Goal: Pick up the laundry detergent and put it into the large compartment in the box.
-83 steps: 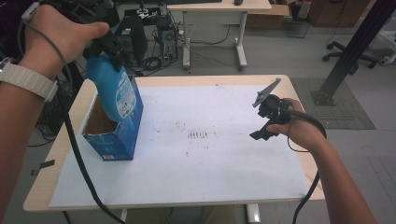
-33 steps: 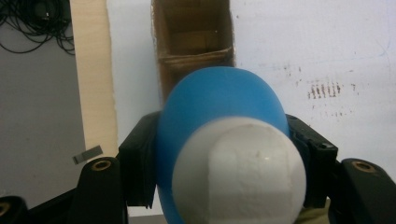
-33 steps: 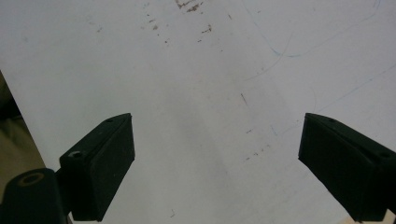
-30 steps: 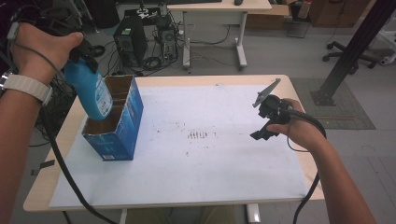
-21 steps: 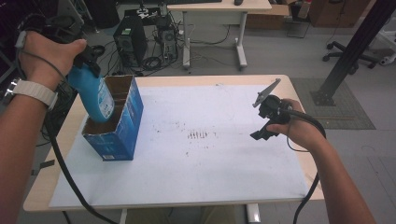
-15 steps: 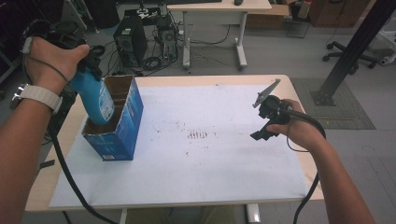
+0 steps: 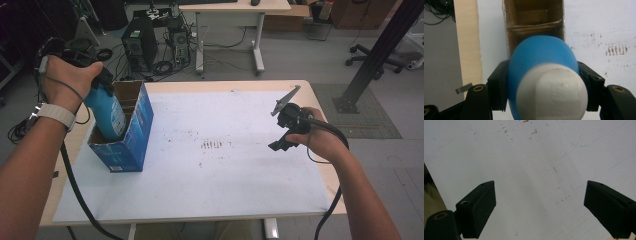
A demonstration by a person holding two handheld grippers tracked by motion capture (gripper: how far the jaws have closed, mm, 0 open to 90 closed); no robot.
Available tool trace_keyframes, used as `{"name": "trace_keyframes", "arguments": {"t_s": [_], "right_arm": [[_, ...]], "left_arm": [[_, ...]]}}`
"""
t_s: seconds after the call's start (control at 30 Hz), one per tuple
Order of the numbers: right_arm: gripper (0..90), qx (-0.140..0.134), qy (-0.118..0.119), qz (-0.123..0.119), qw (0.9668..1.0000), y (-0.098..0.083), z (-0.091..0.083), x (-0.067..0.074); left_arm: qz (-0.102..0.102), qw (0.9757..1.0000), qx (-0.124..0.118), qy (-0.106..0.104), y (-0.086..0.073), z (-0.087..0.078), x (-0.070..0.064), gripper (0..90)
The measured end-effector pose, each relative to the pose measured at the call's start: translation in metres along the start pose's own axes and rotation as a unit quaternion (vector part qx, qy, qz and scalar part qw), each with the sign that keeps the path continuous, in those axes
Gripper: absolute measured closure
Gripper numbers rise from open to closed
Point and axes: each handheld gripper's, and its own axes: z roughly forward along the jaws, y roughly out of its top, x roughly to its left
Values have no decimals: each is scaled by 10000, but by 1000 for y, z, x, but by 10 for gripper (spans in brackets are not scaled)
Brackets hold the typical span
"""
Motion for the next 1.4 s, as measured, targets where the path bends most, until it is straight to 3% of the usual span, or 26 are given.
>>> {"name": "trace_keyframes", "arguments": {"t_s": [0.23, 1.4], "right_arm": [[107, 22, 21, 12, 10000, -1, 2, 0], [105, 75, 40, 74, 9999, -3, 4, 0]], "left_arm": [[29, 10000, 34, 8, -3, 20, 0, 375], [53, 10000, 11, 53, -13, 82, 1, 375]]}}
